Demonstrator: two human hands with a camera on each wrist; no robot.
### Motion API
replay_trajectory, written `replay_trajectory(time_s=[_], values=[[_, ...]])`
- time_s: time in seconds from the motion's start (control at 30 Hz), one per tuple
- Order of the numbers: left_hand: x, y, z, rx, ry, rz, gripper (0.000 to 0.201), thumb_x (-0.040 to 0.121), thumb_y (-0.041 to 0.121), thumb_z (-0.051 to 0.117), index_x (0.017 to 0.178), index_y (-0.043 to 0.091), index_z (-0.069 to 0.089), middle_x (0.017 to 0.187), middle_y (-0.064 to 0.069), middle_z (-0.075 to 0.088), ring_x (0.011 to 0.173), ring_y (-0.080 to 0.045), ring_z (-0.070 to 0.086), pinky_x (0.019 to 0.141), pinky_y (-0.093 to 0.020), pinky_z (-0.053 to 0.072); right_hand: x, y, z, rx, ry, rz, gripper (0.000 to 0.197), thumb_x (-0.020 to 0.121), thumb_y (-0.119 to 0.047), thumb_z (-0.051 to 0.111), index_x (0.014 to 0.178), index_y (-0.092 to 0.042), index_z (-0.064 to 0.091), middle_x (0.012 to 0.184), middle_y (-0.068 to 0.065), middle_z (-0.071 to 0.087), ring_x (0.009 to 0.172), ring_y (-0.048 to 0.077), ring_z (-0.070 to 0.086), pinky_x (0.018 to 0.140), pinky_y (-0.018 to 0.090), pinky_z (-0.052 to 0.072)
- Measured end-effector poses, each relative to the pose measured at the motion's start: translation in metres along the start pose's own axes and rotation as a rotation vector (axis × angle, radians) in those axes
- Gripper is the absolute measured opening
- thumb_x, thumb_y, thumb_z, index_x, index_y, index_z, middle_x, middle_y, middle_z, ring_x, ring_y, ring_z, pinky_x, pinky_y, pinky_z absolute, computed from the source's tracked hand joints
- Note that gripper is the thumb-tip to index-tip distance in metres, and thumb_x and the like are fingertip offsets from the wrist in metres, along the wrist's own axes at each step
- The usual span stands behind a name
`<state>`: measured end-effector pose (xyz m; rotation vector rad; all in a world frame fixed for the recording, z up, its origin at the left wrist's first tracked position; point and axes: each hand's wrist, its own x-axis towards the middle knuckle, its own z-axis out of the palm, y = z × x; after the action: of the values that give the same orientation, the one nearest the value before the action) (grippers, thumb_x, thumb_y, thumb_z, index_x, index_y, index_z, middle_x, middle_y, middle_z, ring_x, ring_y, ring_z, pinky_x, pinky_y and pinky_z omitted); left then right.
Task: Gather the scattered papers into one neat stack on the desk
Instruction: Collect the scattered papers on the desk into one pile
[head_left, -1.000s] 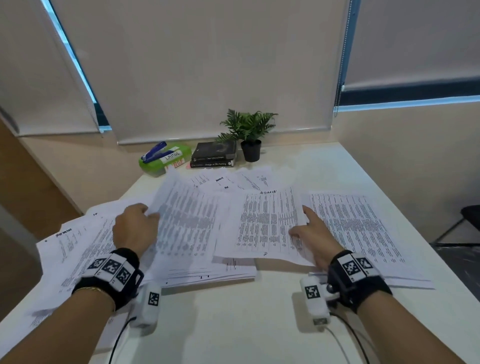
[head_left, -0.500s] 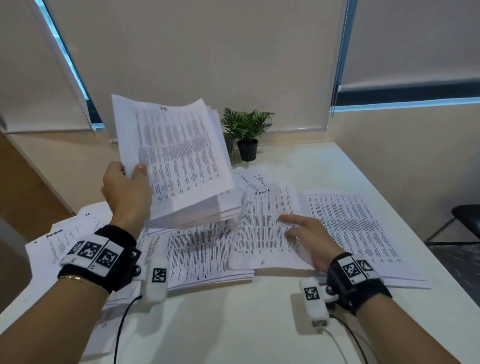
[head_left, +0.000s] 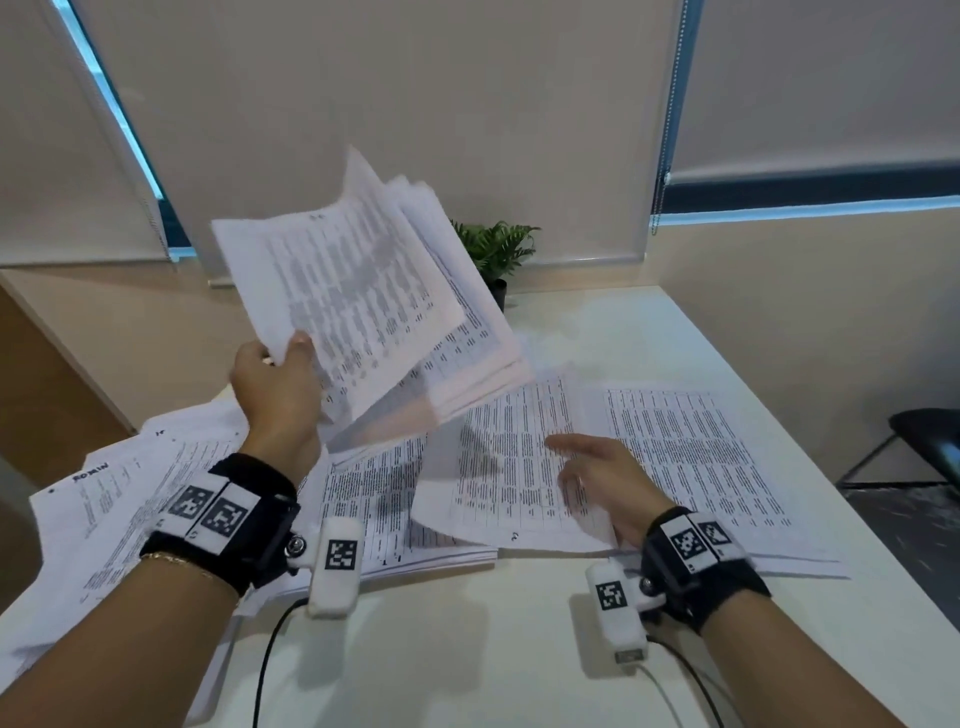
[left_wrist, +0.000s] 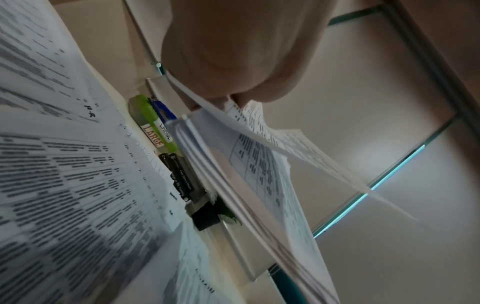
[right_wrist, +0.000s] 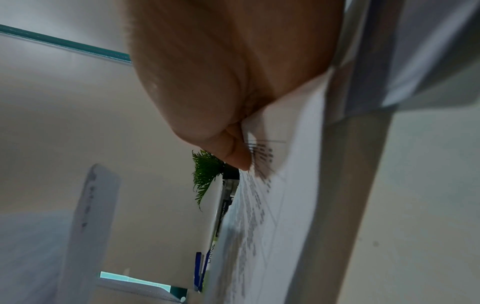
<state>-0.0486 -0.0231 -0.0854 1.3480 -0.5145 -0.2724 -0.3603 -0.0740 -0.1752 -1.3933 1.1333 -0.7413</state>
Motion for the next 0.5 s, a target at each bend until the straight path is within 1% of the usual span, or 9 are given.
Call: replay_trajectory(time_s=[0.07, 0.1, 0.17, 0.23, 0.27, 0.3, 0.37, 0.43, 0.5], values=[[-0.008, -0.008, 0.004, 0.033, -0.122, -0.087, 0.011, 0.104, 0.018, 0.067, 0.098, 0.013, 0.059, 0.098, -0.005, 0.071, 0.084, -0.022, 0.068, 0.068, -0.034, 0.056, 0.001, 0.000, 0.001, 0.083, -0.005, 0.031, 0.031, 0.105, -0.020, 0.055, 0.133, -0.015, 0.068, 0.148, 0.000, 0.058, 0.121, 0.016, 0.058, 0.096, 0.030, 0.046], [-0.011, -0.014, 0.006, 0.051, -0.185, -0.144, 0.010, 0.103, 0.015, 0.068, 0.108, 0.009, 0.061, 0.111, -0.011, 0.074, 0.096, -0.027, 0.072, 0.078, -0.038, 0.060, 0.002, 0.000, 0.002, 0.111, -0.001, 0.048, 0.037, 0.106, -0.037, 0.052, 0.131, -0.016, 0.070, 0.147, -0.002, 0.059, 0.128, 0.017, 0.054, 0.103, 0.034, 0.042], [-0.020, -0.027, 0.009, 0.118, -0.307, -0.272, 0.032, 0.101, 0.008, 0.071, 0.128, 0.005, 0.055, 0.129, -0.018, 0.068, 0.109, -0.033, 0.071, 0.089, -0.044, 0.061, 0.004, 0.000, 0.001, 0.185, 0.021, 0.098, 0.056, 0.103, -0.061, 0.041, 0.122, -0.020, 0.073, 0.139, -0.002, 0.062, 0.134, 0.020, 0.050, 0.118, 0.046, 0.033], [-0.033, -0.036, 0.012, 0.288, -0.440, -0.340, 0.056, 0.097, 0.008, 0.075, 0.143, 0.009, 0.044, 0.139, -0.014, 0.058, 0.116, -0.030, 0.065, 0.096, -0.042, 0.057, 0.005, -0.001, 0.001, 0.279, 0.025, 0.137, 0.064, 0.100, -0.071, 0.036, 0.121, -0.022, 0.071, 0.139, 0.003, 0.063, 0.135, 0.026, 0.053, 0.120, 0.053, 0.033], [-0.040, -0.041, 0.012, 0.430, -0.516, -0.332, 0.068, 0.096, 0.013, 0.078, 0.151, 0.008, 0.038, 0.142, -0.012, 0.054, 0.118, -0.029, 0.061, 0.099, -0.041, 0.054, 0.004, -0.002, 0.001, 0.288, 0.035, 0.125, 0.063, 0.099, -0.072, 0.035, 0.123, -0.025, 0.069, 0.143, 0.004, 0.061, 0.137, 0.028, 0.052, 0.120, 0.055, 0.033], [-0.045, -0.047, 0.013, 0.583, -0.586, -0.299, 0.078, 0.095, 0.019, 0.080, 0.156, 0.004, 0.035, 0.145, -0.015, 0.054, 0.120, -0.030, 0.059, 0.101, -0.040, 0.052, 0.002, -0.003, 0.001, 0.267, 0.039, 0.110, 0.058, 0.100, -0.070, 0.037, 0.126, -0.027, 0.066, 0.148, 0.004, 0.058, 0.141, 0.028, 0.049, 0.121, 0.053, 0.031], [-0.056, -0.053, 0.015, 0.818, -0.687, -0.218, 0.083, 0.094, 0.027, 0.081, 0.158, 0.000, 0.036, 0.154, -0.019, 0.050, 0.127, -0.033, 0.057, 0.100, -0.035, 0.046, 0.000, -0.004, 0.002, 0.197, 0.037, 0.074, 0.059, 0.101, -0.064, 0.042, 0.146, -0.027, 0.050, 0.162, 0.000, 0.041, 0.150, 0.023, 0.037, 0.122, 0.046, 0.027], [-0.060, -0.057, 0.015, 0.912, -0.744, -0.176, 0.084, 0.090, 0.029, 0.084, 0.157, 0.003, 0.041, 0.154, -0.016, 0.052, 0.128, -0.030, 0.057, 0.101, -0.034, 0.048, 0.002, -0.003, 0.002, 0.145, 0.060, 0.055, 0.072, 0.100, -0.058, 0.053, 0.161, -0.029, 0.028, 0.170, -0.005, 0.023, 0.155, 0.023, 0.026, 0.120, 0.048, 0.026], [-0.065, -0.058, 0.017, 0.934, -0.806, -0.124, 0.080, 0.086, 0.026, 0.088, 0.154, 0.005, 0.051, 0.145, -0.013, 0.059, 0.124, -0.028, 0.061, 0.106, -0.039, 0.052, 0.003, -0.002, 0.002, 0.081, 0.077, 0.036, 0.083, 0.098, -0.045, 0.065, 0.164, -0.033, 0.016, 0.173, -0.003, 0.015, 0.156, 0.027, 0.024, 0.120, 0.051, 0.027]])
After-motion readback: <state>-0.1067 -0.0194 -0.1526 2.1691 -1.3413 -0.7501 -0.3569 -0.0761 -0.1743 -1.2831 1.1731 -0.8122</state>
